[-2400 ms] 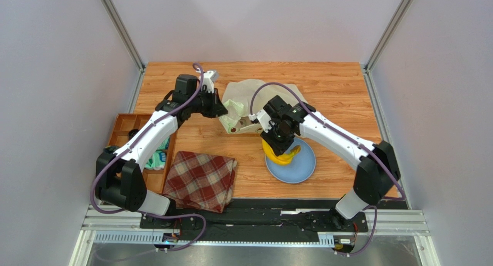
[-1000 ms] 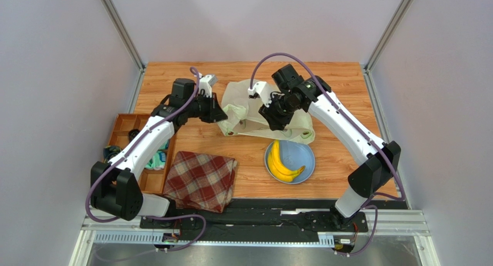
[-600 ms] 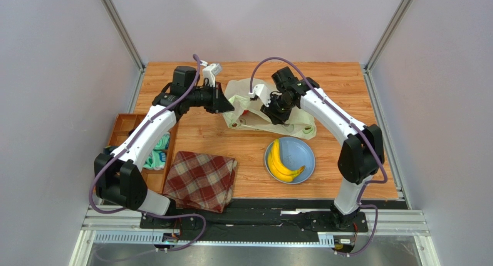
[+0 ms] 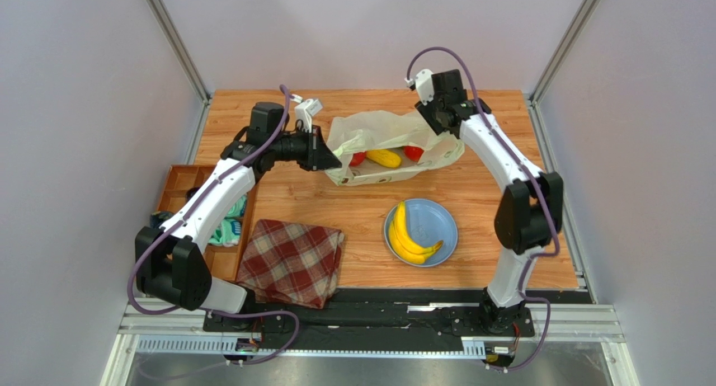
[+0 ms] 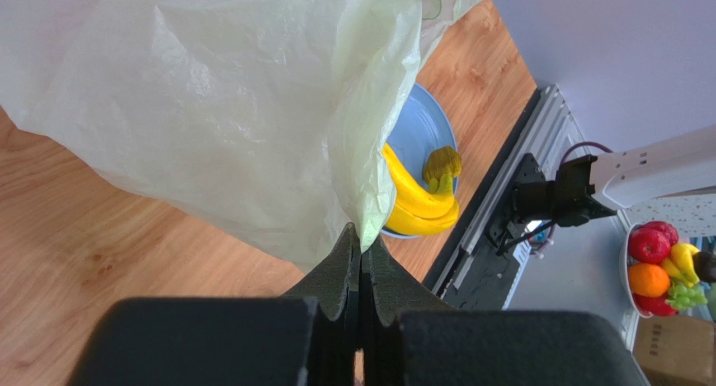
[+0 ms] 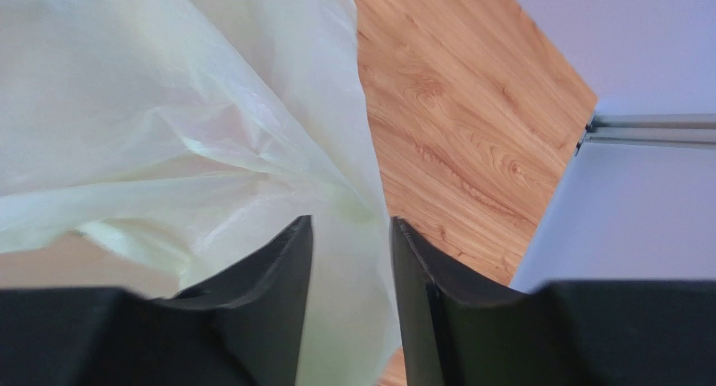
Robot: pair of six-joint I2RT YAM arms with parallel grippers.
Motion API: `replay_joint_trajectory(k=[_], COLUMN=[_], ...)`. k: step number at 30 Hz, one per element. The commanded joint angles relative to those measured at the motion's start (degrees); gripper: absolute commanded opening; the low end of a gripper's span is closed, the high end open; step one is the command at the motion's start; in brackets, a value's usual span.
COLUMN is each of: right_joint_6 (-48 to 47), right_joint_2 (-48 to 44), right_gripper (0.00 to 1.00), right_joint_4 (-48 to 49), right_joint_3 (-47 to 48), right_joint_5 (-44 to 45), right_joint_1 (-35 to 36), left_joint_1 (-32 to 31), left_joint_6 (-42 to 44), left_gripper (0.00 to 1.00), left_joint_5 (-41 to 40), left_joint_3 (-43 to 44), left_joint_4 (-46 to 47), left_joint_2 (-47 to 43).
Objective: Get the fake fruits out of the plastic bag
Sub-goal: Adjust the plastic bag at the center of the board.
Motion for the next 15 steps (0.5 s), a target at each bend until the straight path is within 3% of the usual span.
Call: replay_joint_trajectory(k=[1,5,9,15], right_joint_6=[0.98,-1.04,-4.37,-7.82], right_joint_2=[-14.41,-17.32,-18.03,-11.72], right_gripper=[0.51,0.53,0.38,0.29], right_joint_4=[0.07,-4.23,-5.83,-1.17], right_joint_3=[-9.56,-14.05,-15.72,-18.64], right_joint_5=[-10.47,-13.63,-23.11,-21.21], right_joint_1=[5.92,10.05,10.23,10.32], left_joint_1=[-0.17,-0.17,-0.17,-0.17], left_joint_6=[-5.99,-9.17,-8.30,-1.36], left_gripper=[0.00,0.00,0.01,0.00], left_joint_5=[-0.08,0.09,0.44,-0.26], left_joint_3=[-3.76,-6.58,-7.47,-6.07], left_joint_4=[6.39,8.68,7.20,2.72], left_joint_2=[-3.47,-4.70,-5.49,-4.08])
